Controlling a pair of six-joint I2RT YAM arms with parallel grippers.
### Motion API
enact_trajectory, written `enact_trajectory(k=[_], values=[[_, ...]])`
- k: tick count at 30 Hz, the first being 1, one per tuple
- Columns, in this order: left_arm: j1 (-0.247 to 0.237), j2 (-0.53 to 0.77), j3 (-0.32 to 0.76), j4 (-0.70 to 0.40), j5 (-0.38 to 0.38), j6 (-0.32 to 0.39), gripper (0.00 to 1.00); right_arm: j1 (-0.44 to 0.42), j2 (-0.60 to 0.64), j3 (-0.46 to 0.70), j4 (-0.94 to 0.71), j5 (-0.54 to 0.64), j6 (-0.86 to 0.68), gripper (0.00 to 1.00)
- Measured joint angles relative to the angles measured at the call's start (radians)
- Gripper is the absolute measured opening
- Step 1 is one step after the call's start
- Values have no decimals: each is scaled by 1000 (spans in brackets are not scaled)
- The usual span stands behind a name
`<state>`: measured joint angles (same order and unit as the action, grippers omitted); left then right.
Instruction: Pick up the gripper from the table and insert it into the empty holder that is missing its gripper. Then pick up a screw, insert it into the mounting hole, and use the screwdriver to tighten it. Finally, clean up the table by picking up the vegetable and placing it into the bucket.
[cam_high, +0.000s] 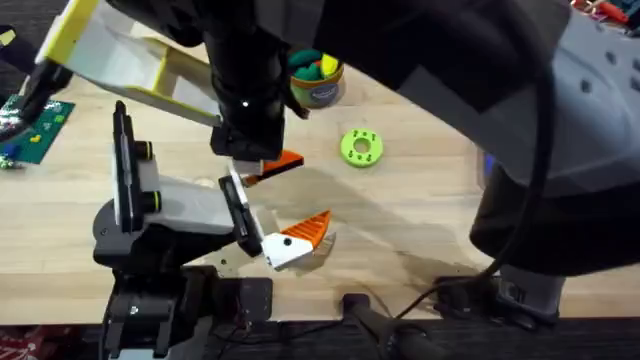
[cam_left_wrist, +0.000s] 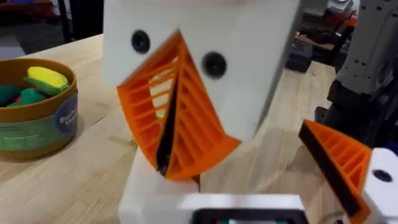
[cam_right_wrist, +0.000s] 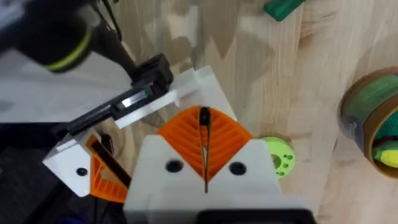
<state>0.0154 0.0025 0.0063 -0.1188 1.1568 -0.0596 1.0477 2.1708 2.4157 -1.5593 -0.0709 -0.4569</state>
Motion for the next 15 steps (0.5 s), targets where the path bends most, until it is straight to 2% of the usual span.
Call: enact_trajectory(k=[2, 7, 8, 10, 15], values=[[0, 0, 0, 0, 0, 0, 983, -1, 0, 0, -1, -2, -1, 158], [0, 0, 0, 0, 2, 3, 983, -2, 0, 0, -3, 2, -8, 870], [0, 0, 0, 0, 3, 3, 983, -3, 0, 0, -5, 4, -13, 949], [0, 0, 0, 0, 3, 3, 983, -8, 0, 0, -5, 3, -15, 992], [0, 0, 0, 0, 3, 3, 983, -10, 0, 0, -5, 3, -15, 996]])
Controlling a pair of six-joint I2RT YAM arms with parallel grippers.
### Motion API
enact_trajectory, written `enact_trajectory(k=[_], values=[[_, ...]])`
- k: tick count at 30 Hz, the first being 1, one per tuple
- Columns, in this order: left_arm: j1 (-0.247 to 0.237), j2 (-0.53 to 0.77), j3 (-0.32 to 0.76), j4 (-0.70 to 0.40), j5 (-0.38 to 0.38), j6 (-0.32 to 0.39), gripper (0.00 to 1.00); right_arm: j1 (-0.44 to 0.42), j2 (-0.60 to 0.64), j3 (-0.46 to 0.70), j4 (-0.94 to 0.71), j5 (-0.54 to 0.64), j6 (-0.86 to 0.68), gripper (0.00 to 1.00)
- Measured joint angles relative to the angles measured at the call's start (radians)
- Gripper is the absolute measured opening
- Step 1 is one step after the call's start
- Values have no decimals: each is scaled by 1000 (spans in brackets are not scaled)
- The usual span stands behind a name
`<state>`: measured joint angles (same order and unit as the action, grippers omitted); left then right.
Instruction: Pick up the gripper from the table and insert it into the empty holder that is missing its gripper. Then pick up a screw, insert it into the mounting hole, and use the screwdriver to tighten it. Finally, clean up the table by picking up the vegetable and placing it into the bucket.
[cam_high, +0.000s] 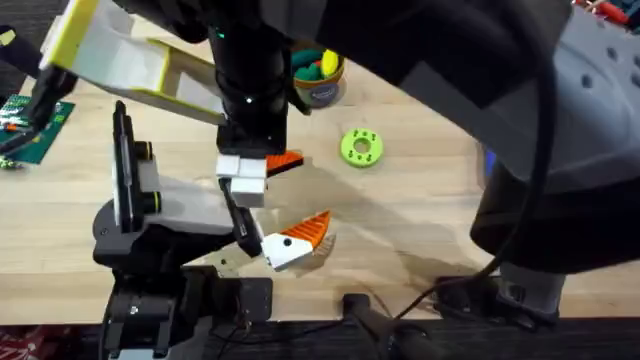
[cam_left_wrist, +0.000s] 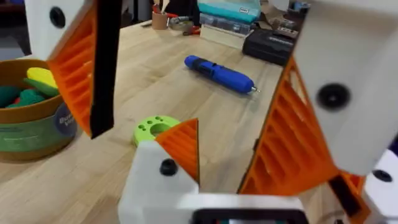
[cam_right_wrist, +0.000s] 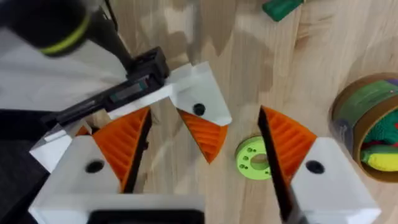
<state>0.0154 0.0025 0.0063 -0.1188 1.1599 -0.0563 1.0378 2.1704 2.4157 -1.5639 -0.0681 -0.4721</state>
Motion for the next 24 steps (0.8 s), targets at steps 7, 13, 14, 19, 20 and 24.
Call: enact_trajectory(k=[7, 13, 14, 19, 20, 24], values=[[0, 0, 0, 0, 0, 0, 983, 0, 0, 0, 0, 0, 0, 996], [0, 0, 0, 0, 0, 0, 983, -32, -16, 9, 4, -6, 18, 996], [0, 0, 0, 0, 0, 0, 983, -45, -28, 11, 5, -7, 21, 996], [0, 0, 0, 0, 0, 0, 983, -133, -119, 22, 4, -8, 47, 997], [0, 0, 0, 0, 0, 0, 983, -155, -142, 25, 4, -8, 54, 997], [0, 0, 0, 0, 0, 0, 983, -225, -222, 31, -4, -8, 78, 996]])
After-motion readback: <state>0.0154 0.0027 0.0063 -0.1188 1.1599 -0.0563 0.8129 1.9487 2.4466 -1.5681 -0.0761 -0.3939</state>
